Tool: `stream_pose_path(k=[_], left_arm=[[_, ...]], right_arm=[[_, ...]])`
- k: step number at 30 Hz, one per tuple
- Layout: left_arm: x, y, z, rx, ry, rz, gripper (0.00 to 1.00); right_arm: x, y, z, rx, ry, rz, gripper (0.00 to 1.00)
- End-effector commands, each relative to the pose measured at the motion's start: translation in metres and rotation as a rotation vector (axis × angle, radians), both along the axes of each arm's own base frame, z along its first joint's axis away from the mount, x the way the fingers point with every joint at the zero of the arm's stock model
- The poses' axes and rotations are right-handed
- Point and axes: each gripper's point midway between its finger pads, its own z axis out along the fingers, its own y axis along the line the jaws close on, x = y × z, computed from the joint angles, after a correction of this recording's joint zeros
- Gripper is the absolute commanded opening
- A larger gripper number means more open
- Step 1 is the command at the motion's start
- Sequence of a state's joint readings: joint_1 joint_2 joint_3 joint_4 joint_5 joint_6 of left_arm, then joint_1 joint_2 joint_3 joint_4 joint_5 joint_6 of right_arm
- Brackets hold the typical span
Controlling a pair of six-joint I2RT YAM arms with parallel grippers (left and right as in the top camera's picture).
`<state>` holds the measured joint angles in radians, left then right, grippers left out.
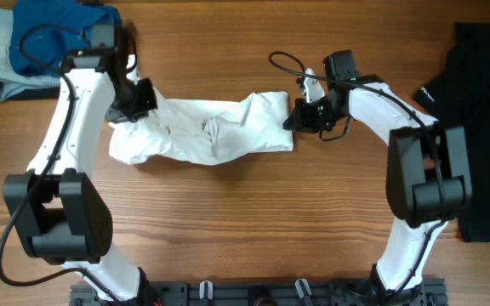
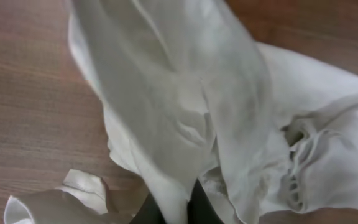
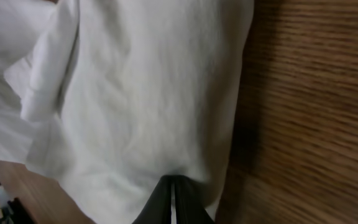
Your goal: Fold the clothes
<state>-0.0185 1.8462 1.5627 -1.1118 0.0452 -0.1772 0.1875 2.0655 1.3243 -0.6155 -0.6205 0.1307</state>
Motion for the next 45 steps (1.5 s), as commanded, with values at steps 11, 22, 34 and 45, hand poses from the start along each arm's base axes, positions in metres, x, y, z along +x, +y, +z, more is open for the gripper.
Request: stream_pose_path(k=[11, 22, 34, 45], left_arm=[[0.0, -0.111, 0.029, -0.014, -0.107, -0.254, 0.04], [0.013, -0.21, 0.048, -0.183, -0.283, -0.341, 0.04], [0.016, -0.236, 0.018, -0.241, -0.229, -0.295, 0.04], [0.021, -0.241, 0.019, -0.254, -0.247, -0.282, 0.04]], right_arm=[[-0.008, 0.009, -0.021, 0.037, 0.052, 0.017, 0.04], [-0.008, 0.01, -0.021, 0.045, 0.053, 0.018, 0.04], [0.0, 0.016, -0.009, 0.116, 0.024, 0.013, 0.05], [0.085, -0.085, 0.193, 0.391, -0.445, -0.302, 0.04]])
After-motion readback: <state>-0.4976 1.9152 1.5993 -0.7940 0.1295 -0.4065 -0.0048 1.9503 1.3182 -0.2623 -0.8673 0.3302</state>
